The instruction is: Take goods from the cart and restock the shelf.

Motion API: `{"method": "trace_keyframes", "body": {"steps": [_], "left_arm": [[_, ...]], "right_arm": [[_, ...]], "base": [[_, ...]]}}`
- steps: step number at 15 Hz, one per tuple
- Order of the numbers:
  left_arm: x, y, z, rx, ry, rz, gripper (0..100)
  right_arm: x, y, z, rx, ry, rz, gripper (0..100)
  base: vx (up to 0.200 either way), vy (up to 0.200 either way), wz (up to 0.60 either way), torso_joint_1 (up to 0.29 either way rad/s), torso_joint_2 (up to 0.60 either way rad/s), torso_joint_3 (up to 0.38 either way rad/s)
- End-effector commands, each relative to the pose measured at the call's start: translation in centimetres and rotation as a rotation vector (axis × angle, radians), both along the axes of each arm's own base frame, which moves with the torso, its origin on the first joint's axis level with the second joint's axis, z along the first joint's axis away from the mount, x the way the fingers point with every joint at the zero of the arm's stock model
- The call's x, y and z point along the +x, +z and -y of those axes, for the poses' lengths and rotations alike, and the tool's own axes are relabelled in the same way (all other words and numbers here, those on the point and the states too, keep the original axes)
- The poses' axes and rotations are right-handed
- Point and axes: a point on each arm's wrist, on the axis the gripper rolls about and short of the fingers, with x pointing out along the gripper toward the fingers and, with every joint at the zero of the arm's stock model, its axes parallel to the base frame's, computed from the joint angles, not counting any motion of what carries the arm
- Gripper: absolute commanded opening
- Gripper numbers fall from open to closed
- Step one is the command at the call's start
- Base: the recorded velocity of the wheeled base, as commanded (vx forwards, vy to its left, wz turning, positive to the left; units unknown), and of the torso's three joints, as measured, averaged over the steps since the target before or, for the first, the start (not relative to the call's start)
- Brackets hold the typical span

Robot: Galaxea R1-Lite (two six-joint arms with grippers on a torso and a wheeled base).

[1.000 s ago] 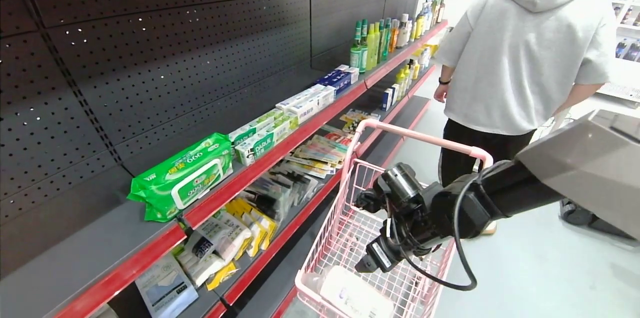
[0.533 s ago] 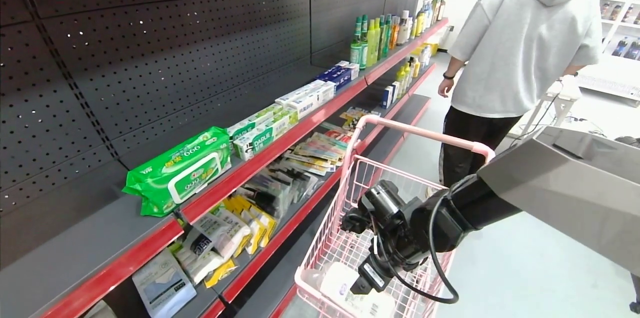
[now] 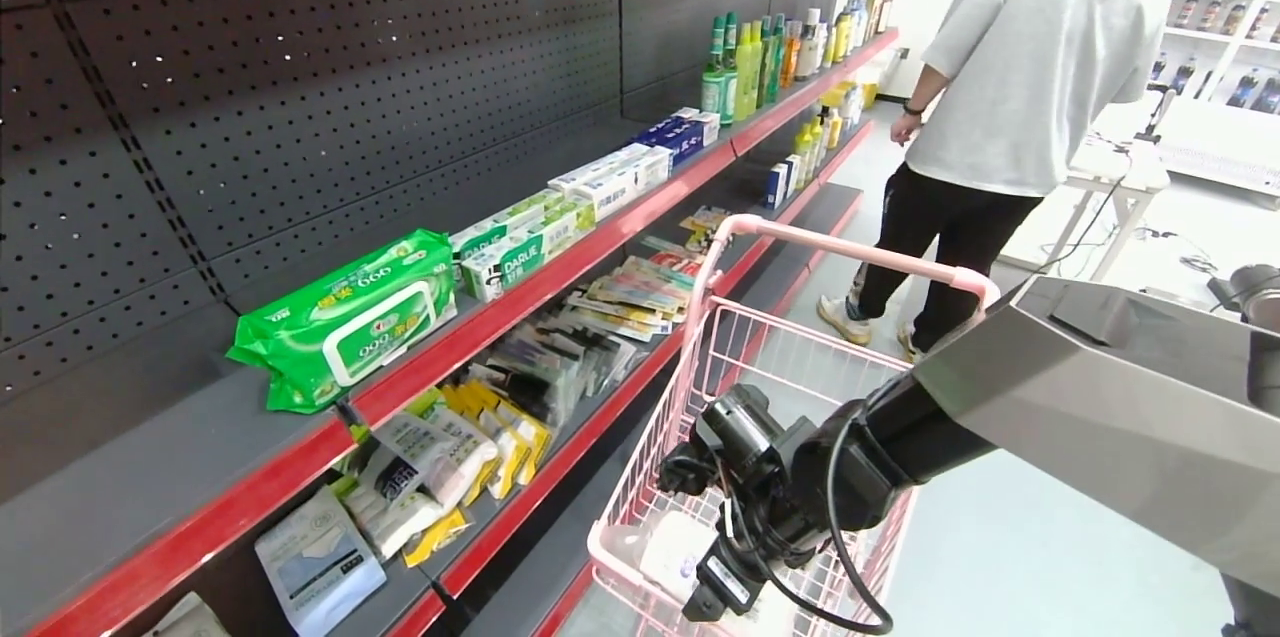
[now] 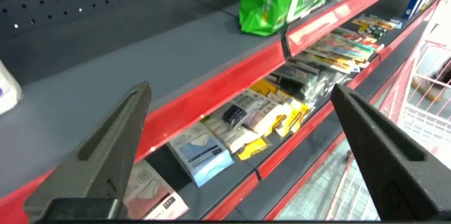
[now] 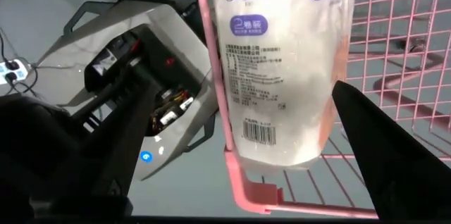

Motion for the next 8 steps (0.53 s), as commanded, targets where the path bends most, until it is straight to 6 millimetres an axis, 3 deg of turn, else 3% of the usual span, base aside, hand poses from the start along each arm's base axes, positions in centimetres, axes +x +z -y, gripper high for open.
{"method": "trace_keyframes", "body": {"steps": [1,4,8], "left_arm": [[0.01,0.0,0.0,0.0,0.001,-0.001,100],[0.01,0.0,0.0,0.0,0.001,-0.001,100],[0.01,0.0,0.0,0.0,0.002,-0.001,100]], "right_arm": [[0.11,-0.04,-0.03,0.001,0.001,0.001,100],[0.25,-0.12,0.2,-0.002,0.023,0.002,100],[0.41,-0.82,0.68,-0.027,0.048,-0.002,100]], "base": [[0.0,0.0,0.0,-0.149,0.34,0.198],[0.0,0.0,0.0,-0.128,0.29,0.16],[0.0,0.0,0.0,-0.007,0.02,0.009]]}}
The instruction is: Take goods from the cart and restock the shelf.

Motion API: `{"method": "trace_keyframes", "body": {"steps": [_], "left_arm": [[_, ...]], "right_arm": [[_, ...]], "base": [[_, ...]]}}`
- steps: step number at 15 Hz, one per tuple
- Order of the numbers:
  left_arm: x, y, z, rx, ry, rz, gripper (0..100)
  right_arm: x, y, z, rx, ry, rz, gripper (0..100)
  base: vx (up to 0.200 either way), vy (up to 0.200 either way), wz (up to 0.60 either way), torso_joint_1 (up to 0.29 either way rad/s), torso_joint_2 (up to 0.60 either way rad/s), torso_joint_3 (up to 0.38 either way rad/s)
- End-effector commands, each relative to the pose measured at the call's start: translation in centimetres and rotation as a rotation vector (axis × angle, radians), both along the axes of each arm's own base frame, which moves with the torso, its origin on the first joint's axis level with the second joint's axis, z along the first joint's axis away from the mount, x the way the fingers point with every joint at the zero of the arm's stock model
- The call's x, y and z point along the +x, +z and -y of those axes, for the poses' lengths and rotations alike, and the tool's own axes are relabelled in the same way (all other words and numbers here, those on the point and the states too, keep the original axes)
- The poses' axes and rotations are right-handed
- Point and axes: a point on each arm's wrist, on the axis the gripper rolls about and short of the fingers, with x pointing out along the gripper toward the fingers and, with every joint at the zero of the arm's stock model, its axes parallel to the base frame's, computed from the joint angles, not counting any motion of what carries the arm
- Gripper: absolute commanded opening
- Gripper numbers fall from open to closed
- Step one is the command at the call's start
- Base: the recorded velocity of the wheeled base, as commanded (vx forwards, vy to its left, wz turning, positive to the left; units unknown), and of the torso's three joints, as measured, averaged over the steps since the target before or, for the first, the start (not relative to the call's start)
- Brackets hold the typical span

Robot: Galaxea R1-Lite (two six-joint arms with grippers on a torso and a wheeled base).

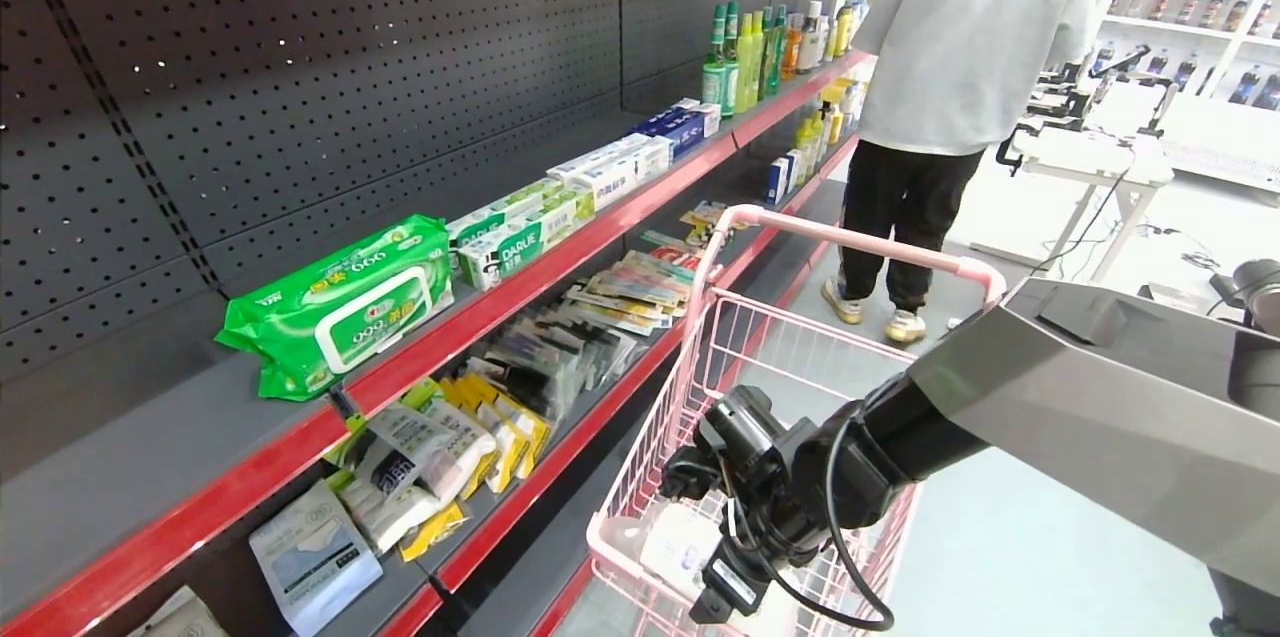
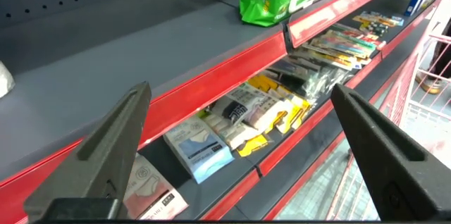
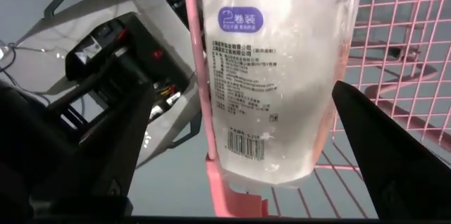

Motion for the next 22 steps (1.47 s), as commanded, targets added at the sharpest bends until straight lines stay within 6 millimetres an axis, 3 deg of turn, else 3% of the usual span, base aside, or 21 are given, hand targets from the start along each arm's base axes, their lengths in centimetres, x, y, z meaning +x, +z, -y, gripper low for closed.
{"method": "trace_keyframes", "body": {"steps": [1,9,13,18,22], "left_arm": [[0.0,0.0,0.0,0.0,0.001,-0.001,100],[0.0,0.0,0.0,0.002,-0.001,-0.001,100],[0.0,0.0,0.0,0.005,-0.001,-0.002,100],[0.0,0.0,0.0,0.005,-0.001,-0.002,100],[0.0,0.0,0.0,0.005,-0.001,-0.002,100]], "right_arm": [[0.2,-0.7,0.5,-0.017,0.021,-0.011,100],[1.2,-2.0,0.4,-0.014,0.025,0.007,100],[1.4,-1.9,0.4,-0.009,0.02,0.013,100],[3.3,-1.1,0.3,0.022,-0.003,0.058,100],[4.1,-2.1,1.9,-0.012,0.009,0.051,100]], "base": [[0.0,0.0,0.0,0.0,0.0,0.0],[0.0,0.0,0.0,0.0,0.0,0.0],[0.0,0.0,0.0,-0.087,0.2,0.12],[0.0,0.0,0.0,-0.018,0.05,0.025],[0.0,0.0,0.0,0.0,0.0,0.0]]}}
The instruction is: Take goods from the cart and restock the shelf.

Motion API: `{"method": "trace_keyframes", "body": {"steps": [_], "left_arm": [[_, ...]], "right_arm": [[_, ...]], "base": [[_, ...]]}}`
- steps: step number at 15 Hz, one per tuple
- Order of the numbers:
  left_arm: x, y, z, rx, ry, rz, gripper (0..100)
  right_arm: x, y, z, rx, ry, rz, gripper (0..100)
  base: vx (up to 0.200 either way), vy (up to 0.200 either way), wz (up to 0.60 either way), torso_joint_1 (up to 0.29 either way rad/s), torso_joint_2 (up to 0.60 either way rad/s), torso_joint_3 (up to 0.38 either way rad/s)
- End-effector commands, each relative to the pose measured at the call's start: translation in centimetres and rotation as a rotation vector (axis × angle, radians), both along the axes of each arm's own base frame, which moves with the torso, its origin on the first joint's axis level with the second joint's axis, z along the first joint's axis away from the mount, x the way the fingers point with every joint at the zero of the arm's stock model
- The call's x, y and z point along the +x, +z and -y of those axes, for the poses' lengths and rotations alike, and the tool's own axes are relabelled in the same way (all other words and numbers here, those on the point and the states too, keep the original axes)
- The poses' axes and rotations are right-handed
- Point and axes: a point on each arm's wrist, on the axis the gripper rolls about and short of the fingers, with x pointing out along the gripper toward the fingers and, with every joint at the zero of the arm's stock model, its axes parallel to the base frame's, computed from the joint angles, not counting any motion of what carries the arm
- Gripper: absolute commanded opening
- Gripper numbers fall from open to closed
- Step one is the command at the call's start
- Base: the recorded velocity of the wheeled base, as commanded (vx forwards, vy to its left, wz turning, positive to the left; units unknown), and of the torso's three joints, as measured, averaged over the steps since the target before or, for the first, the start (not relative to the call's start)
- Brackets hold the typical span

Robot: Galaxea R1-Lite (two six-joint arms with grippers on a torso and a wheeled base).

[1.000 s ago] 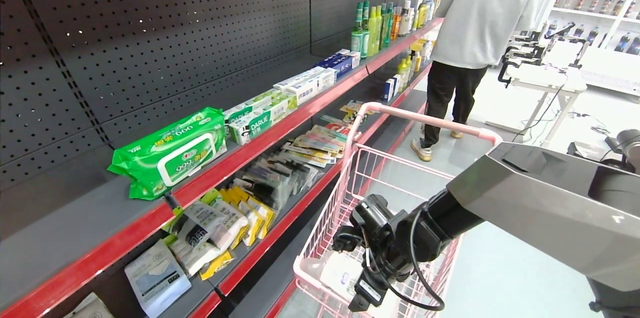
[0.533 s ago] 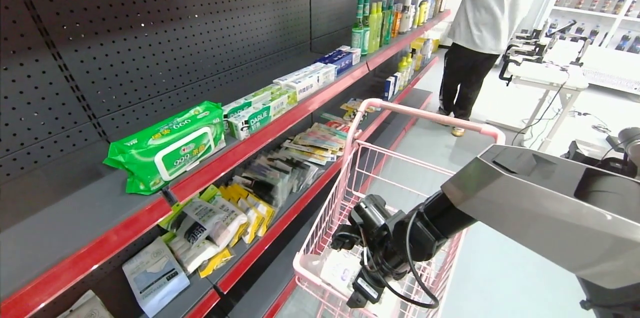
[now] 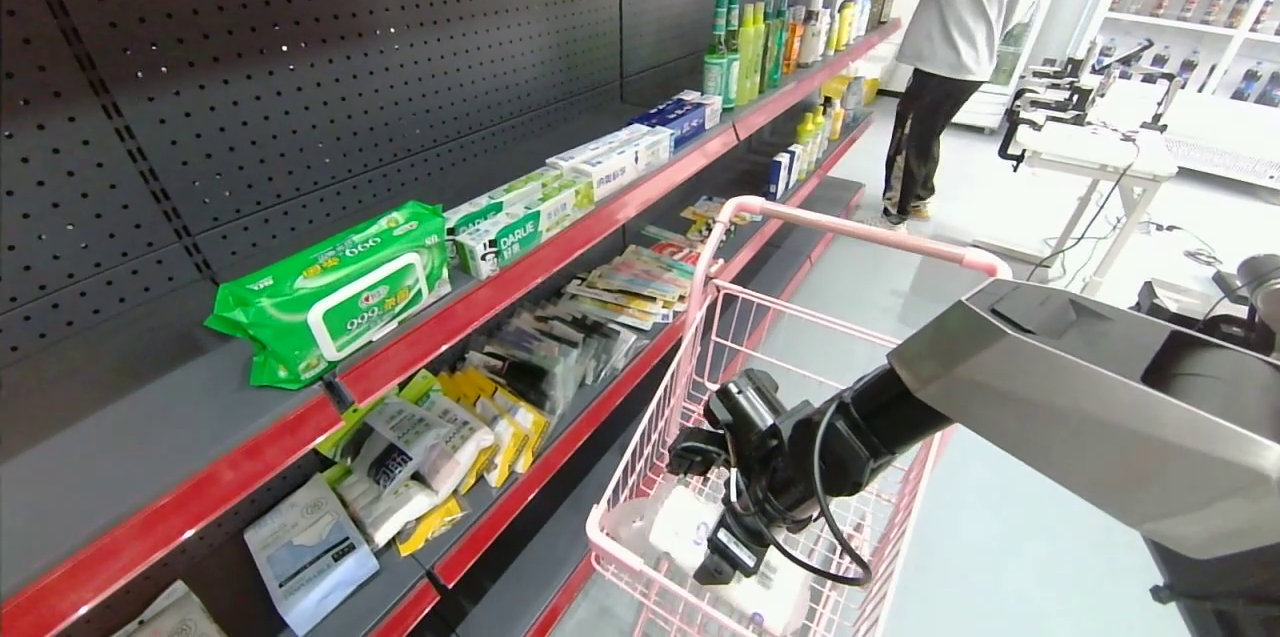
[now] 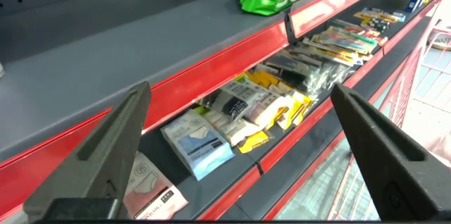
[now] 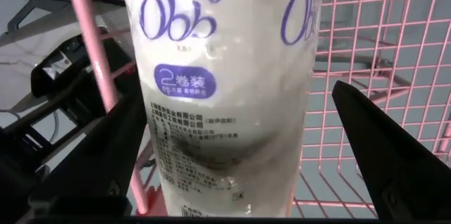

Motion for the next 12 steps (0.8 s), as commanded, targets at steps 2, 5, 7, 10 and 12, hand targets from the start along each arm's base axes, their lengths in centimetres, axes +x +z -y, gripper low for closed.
{"method": "trace_keyframes", "body": {"steps": [2,5,7,10,12], "left_arm": [[0.0,0.0,0.0,0.0,0.001,-0.001,100],[0.0,0.0,0.0,0.0,0.001,-0.001,100],[0.0,0.0,0.0,0.0,0.001,-0.001,100],[0.0,0.0,0.0,0.002,0.001,-0.001,100],[0.0,0.0,0.0,0.002,0.001,-0.001,100]], "right_arm": [[0.6,-0.5,0.6,-0.006,-0.014,-0.003,100],[0.7,-1.0,0.9,-0.013,-0.016,-0.01,100],[0.9,-1.0,0.5,-0.007,-0.005,-0.001,100],[1.5,-0.9,0.2,-0.006,0.031,0.024,100],[2.1,-0.9,-0.4,-0.002,0.06,0.045,100]], "base": [[0.0,0.0,0.0,0.0,0.0,0.0],[0.0,0.0,0.0,0.0,0.0,0.0],[0.0,0.0,0.0,0.0,0.0,0.0],[0.0,0.0,0.0,0.0,0.0,0.0],[0.0,0.0,0.0,0.0,0.0,0.0]]}}
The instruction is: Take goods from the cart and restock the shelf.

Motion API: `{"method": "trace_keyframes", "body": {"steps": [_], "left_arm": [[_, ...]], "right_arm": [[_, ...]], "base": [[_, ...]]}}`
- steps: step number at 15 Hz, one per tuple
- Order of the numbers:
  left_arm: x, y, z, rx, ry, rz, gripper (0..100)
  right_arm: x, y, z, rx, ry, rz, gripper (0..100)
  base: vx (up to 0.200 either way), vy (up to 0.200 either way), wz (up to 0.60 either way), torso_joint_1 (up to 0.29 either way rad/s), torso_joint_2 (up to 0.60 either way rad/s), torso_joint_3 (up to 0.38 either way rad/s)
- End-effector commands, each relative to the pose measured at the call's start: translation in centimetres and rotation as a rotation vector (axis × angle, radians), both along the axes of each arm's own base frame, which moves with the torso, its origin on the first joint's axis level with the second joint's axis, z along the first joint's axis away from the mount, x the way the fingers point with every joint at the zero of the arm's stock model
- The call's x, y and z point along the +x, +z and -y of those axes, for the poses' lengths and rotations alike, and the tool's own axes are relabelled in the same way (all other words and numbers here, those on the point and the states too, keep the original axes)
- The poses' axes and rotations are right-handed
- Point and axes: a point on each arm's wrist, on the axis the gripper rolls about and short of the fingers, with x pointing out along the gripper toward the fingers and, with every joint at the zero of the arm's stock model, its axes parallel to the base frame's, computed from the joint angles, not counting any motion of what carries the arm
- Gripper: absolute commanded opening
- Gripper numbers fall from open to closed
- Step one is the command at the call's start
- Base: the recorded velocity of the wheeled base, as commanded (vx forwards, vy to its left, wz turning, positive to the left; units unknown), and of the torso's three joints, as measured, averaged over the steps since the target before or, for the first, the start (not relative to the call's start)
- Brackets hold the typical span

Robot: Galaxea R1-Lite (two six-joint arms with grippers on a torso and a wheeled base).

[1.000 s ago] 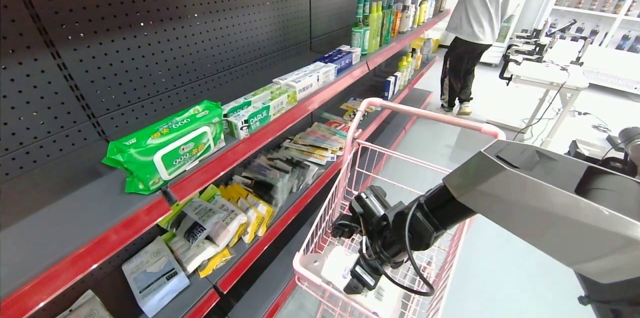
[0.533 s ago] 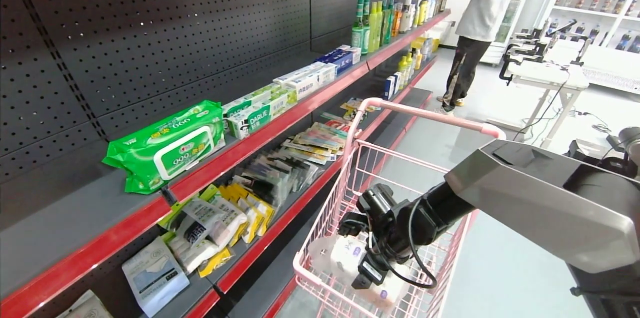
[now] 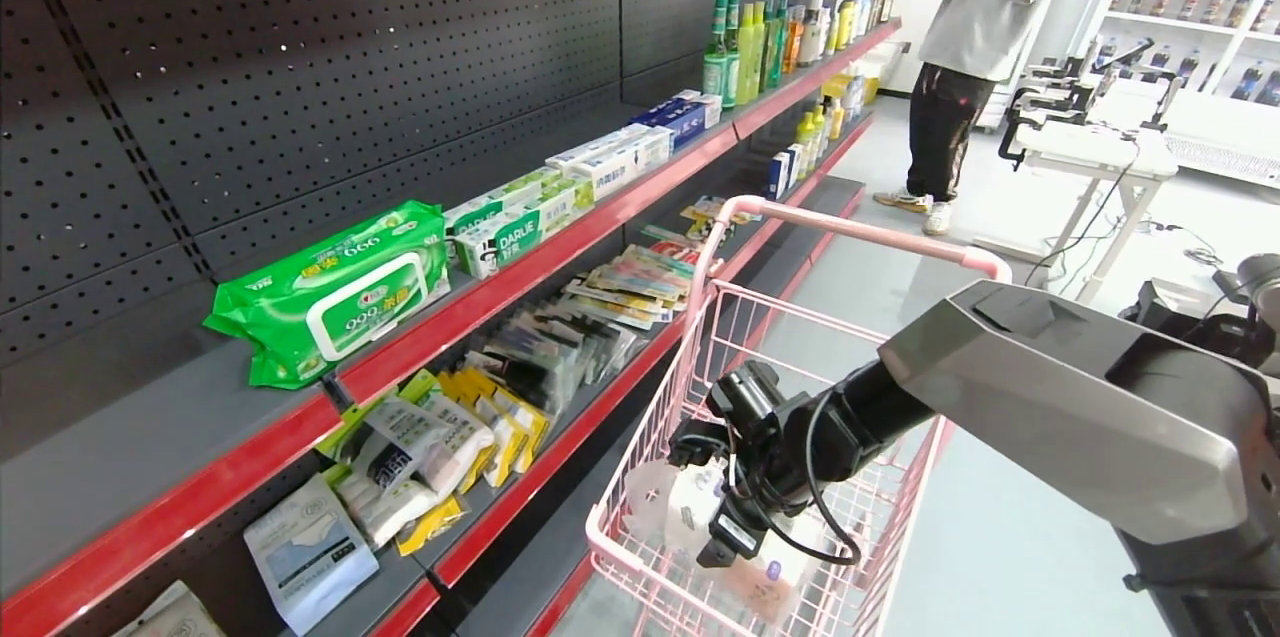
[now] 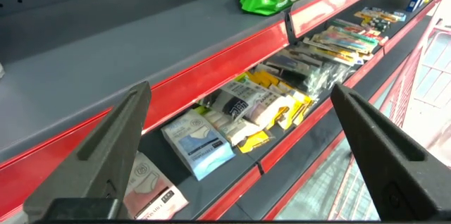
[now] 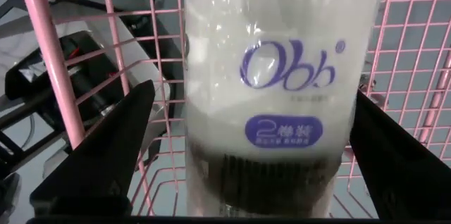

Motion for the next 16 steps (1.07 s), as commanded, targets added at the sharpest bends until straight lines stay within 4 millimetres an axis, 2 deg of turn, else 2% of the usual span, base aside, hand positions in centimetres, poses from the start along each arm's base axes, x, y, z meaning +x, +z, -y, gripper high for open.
{"method": "trace_keyframes", "body": {"steps": [1,12,16], "left_arm": [[0.0,0.0,0.0,0.001,0.001,-0.001,100],[0.0,0.0,0.0,0.01,0.0,-0.001,100],[0.0,0.0,0.0,0.013,0.0,-0.002,100]], "right_arm": [[0.6,-0.3,-0.4,0.003,0.014,0.013,100],[1.9,-1.3,-1.4,-0.031,0.021,-0.04,100],[2.0,-1.1,-1.5,-0.046,0.022,-0.061,100]], "base": [[0.0,0.0,0.0,0.0,0.0,0.0],[0.0,0.0,0.0,0.0,0.0,0.0],[0.0,0.0,0.0,0.0,0.0,0.0]]}}
